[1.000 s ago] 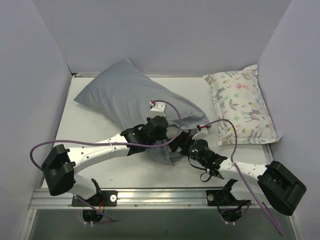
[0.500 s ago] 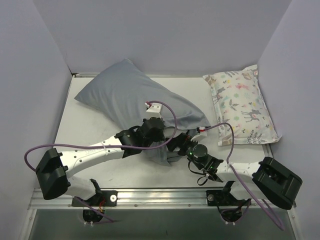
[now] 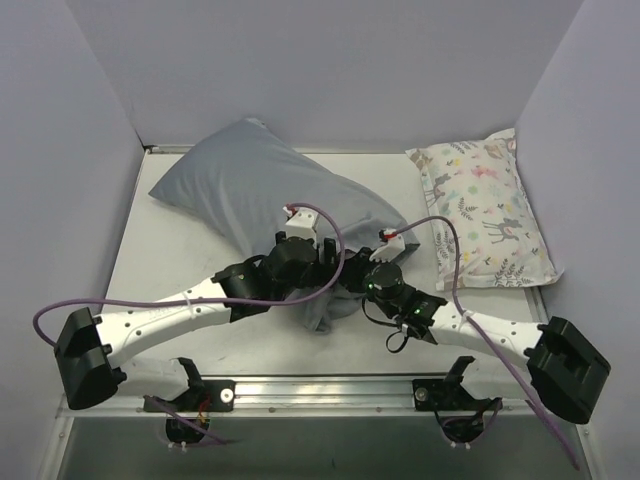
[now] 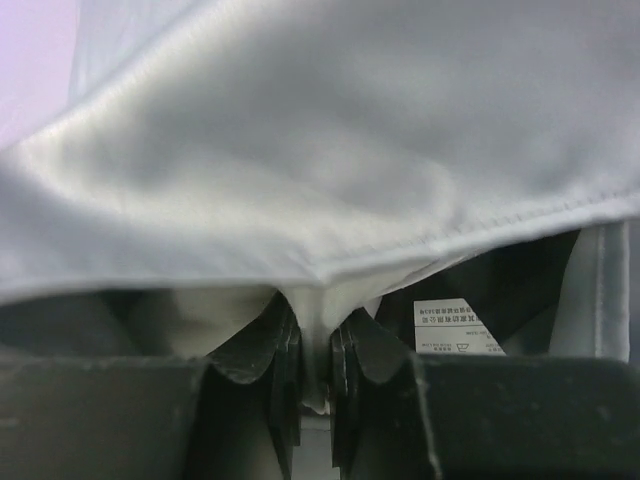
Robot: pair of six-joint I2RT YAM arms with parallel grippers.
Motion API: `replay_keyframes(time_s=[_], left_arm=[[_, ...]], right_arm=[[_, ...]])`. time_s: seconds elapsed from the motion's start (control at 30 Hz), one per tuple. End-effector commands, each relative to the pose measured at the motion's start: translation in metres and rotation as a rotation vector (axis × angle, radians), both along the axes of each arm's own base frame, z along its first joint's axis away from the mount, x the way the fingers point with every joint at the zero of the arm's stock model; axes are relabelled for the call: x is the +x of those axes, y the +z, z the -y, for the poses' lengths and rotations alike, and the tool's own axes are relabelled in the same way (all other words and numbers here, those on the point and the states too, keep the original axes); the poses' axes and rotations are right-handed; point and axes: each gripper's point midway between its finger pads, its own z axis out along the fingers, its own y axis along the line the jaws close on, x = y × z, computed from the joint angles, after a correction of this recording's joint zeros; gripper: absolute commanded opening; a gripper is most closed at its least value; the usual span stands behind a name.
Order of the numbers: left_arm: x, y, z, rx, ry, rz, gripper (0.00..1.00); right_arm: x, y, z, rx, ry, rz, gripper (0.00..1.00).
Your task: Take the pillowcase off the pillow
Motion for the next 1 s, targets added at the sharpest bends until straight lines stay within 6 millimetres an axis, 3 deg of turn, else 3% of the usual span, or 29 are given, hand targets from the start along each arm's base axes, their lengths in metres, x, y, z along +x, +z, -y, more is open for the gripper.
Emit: replay_keyframes(time_s=[0.0, 0.03, 0.1, 0.13, 0.2, 0.27, 0.37, 0.4, 0.47, 0.5, 0.53, 0.7, 0.87, 0.97], left_arm=[[-0.022, 0.028, 0.009, -0.056, -0.094, 0.046, 0.84], [-0.028, 0.036, 0.009, -0.068, -0.099, 0.066, 0.85], [-0.039, 0.038, 0.007, -0.051, -0.090, 0.084, 0.86], [-0.043, 0.040, 0.006, -0.059, -0.079, 0.084, 0.86], [-0.045, 0.035, 0.001, -0.045, -0.043, 0.085, 0.85], [-0.049, 0.023, -0.002, -0.034, -0.017, 0.061, 0.81], [-0.044, 0.010, -0.016, -0.001, 0.074, 0.043, 0.67], [-0.043, 0.008, -0.021, 0.006, 0.099, 0.045, 0.50], [-0.037, 0.012, -0.040, 0.011, 0.191, 0.069, 0.28], [-0.036, 0.016, -0.049, -0.001, 0.219, 0.080, 0.10], [-0.032, 0.020, -0.058, -0.009, 0.267, 0.098, 0.02], [-0.020, 0.021, -0.103, -0.011, 0.417, 0.111, 0.00], [-0.007, -0.001, -0.139, -0.025, 0.524, 0.053, 0.00], [0.009, -0.009, -0.158, -0.020, 0.585, 0.027, 0.00]], right_arm=[[0.012, 0.048, 0.016, -0.036, -0.082, 0.057, 0.00], [0.013, 0.061, 0.015, -0.030, -0.081, 0.071, 0.00], [0.011, 0.063, 0.018, -0.066, -0.075, 0.055, 0.00], [0.011, 0.080, 0.015, -0.049, -0.069, 0.071, 0.00], [0.009, 0.085, 0.015, -0.072, -0.055, 0.063, 0.00], [0.007, 0.100, 0.012, -0.053, -0.035, 0.069, 0.00], [0.004, 0.115, 0.009, -0.050, -0.010, 0.072, 0.00], [0.002, 0.118, 0.009, -0.057, 0.000, 0.074, 0.00], [-0.003, 0.121, 0.011, -0.072, 0.008, 0.068, 0.00], [-0.005, 0.127, 0.013, -0.063, 0.010, 0.079, 0.00], [-0.007, 0.128, 0.016, -0.063, 0.009, 0.081, 0.00], [-0.019, 0.144, 0.044, -0.053, -0.037, 0.113, 0.00], [-0.025, 0.154, 0.068, -0.061, -0.079, 0.127, 0.00], [-0.027, 0.162, 0.070, -0.062, -0.068, 0.134, 0.00]])
